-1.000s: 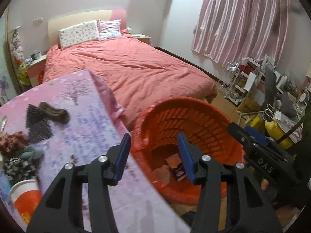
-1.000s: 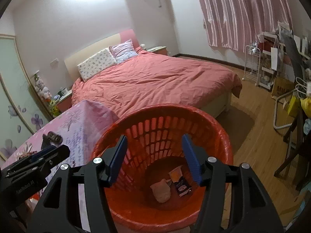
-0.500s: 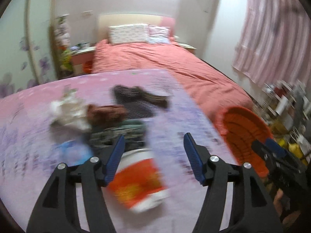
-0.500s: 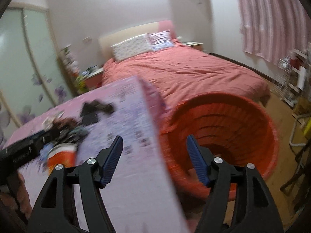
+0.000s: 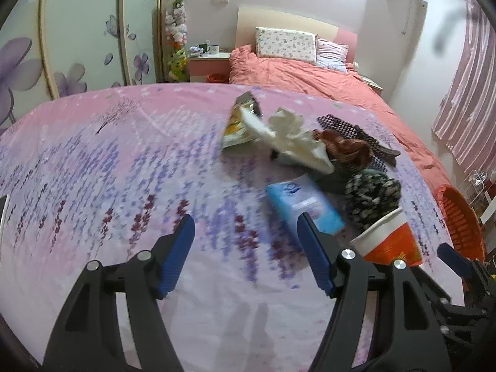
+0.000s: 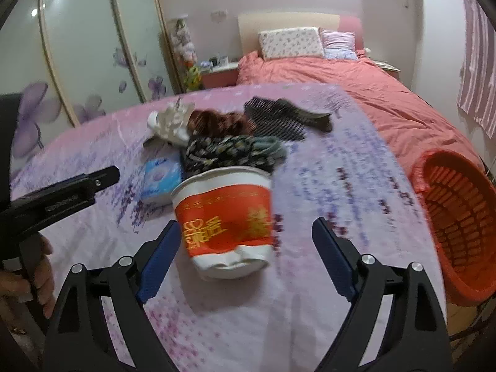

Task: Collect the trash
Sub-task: 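Grasp the blue tissue pack with the left gripper while the right gripper grasps the red paper cup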

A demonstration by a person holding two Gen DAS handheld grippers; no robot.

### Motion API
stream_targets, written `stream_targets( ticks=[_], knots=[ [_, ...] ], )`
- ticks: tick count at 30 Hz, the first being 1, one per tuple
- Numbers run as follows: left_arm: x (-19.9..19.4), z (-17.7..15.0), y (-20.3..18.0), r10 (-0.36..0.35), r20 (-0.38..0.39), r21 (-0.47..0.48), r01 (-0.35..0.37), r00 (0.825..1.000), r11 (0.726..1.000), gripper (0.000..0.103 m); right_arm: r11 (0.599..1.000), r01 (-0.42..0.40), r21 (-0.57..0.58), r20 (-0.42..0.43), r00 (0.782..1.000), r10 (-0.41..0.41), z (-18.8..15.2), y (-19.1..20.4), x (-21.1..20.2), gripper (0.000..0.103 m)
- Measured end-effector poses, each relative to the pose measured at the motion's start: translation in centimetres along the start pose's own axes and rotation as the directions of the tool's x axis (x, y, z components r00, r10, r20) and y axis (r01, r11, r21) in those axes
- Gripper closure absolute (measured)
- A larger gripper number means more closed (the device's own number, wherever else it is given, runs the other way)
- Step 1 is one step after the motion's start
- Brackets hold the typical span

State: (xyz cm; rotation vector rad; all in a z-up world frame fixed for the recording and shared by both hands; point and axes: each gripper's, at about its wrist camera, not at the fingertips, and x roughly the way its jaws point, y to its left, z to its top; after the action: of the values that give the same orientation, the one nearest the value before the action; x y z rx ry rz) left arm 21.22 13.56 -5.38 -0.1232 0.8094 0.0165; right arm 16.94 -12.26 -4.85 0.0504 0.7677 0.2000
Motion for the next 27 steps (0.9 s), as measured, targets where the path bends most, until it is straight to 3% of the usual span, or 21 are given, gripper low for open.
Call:
stream_targets(
  ticks=[5, 6, 7, 14, 22, 27],
  knots=[
    [0.3, -0.6, 0.8, -0.009, -0.007, -0.012, 0.009, 1.000, 1.000, 0.032, 1.000, 0.014, -0.022, -0.051, 0.999, -0.015, 0.1, 0.9, 2.1, 0.017],
    [0.4, -0.6, 0.8, -0.013, -0.008, -0.013, 0.013, 1.000, 1.000, 0.031, 0.999, 0.020, -0.029, -0.059, 0.998, -0.022, 0.2, 1.0, 2.4, 0.020],
    [0.5, -0.6, 0.7, -0.018, -0.010, -0.014, 0.018, 1.000, 1.000, 0.031, 0.999, 0.024, -0.035, -0.065, 0.998, -0.026, 0.1, 1.2, 2.6, 0.030],
    [2.2, -0.2, -1.4, -0.064, -0.037, -0.021, 0.064, 0.997, 0.998, 0.025, 0.997, 0.067, -0.033, -0.068, 0.995, -0.069, -0.6, 0.3, 2.0, 0.031],
    [5.1, 0.3, -5.6, -0.048, -0.069, 0.052, 0.052, 0.996, 0.997, 0.023, 0.984, 0.155, 0.093, -0.059, 0.987, -0.150, -1.1, -4.5, 0.8, 0.031],
    [6.7, 0.6, -6.8, -0.025, -0.090, 0.062, 0.030, 0.996, 0.998, 0.025, 0.971, 0.168, 0.170, -0.069, 0.985, -0.158, -0.7, -6.8, 1.0, 0.031]
  ],
)
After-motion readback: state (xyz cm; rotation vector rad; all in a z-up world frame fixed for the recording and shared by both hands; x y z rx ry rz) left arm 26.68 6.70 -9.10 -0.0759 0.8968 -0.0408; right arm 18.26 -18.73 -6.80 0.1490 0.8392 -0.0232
